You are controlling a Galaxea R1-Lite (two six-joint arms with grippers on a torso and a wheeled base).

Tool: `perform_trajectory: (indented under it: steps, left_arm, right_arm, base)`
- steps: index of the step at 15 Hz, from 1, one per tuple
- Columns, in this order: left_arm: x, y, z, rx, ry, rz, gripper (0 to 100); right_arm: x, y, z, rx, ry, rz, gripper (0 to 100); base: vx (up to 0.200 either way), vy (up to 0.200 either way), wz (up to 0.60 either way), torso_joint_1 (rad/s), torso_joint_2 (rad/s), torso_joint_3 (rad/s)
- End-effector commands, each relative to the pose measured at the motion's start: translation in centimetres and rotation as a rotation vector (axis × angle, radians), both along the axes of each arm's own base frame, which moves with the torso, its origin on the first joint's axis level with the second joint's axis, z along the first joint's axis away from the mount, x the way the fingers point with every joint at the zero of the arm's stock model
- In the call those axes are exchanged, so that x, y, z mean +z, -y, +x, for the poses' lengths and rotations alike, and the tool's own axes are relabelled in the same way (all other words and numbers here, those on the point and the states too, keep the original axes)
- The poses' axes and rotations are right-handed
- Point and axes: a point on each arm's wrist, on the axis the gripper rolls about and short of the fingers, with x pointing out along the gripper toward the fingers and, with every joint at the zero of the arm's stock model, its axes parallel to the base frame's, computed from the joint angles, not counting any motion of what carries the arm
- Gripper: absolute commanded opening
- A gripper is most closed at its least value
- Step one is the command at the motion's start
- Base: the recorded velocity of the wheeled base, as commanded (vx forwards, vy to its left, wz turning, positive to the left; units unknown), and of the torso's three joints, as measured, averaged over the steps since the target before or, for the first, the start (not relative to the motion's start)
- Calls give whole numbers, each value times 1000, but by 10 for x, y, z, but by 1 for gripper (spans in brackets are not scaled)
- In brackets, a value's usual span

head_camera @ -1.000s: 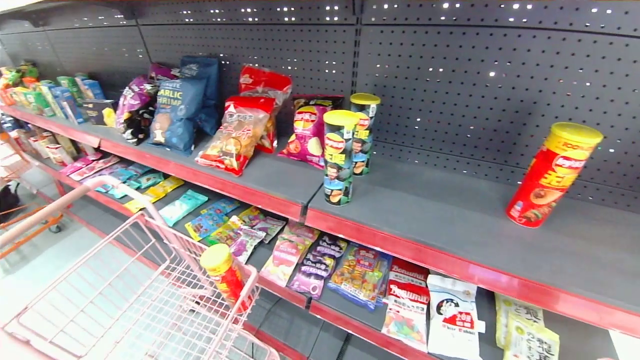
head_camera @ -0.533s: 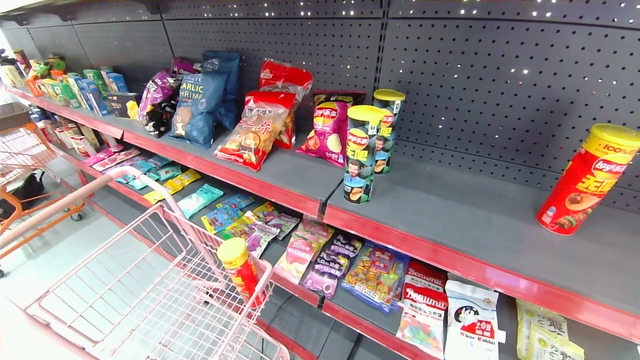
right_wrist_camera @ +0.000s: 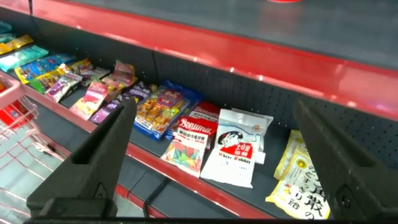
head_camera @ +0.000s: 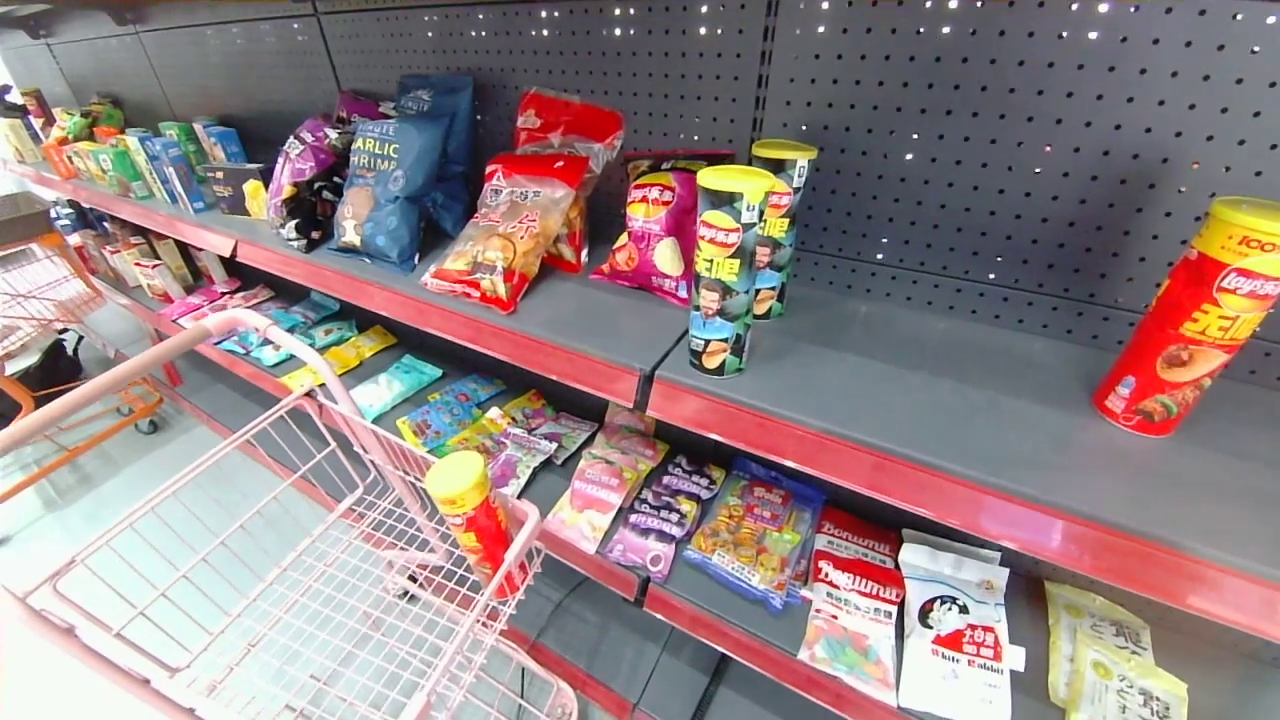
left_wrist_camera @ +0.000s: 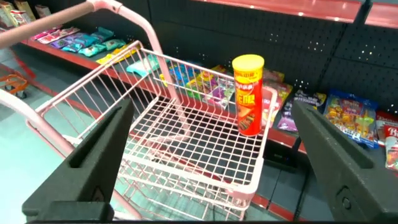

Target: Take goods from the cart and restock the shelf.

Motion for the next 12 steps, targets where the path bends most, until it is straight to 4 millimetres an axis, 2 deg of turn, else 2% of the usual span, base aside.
perform_trajectory:
  steps: [1,12]
  left_arm:
    - [0,0,0,0,0,1,100]
    - [1,0,3,-17,-36,3,100]
  right_arm:
    - [0,0,0,0,-1,0,100]
    - [0,0,0,2,-1,0,100]
  base:
    - [0,0,0,-168,393,227]
    - [0,0,0,-184,528,331]
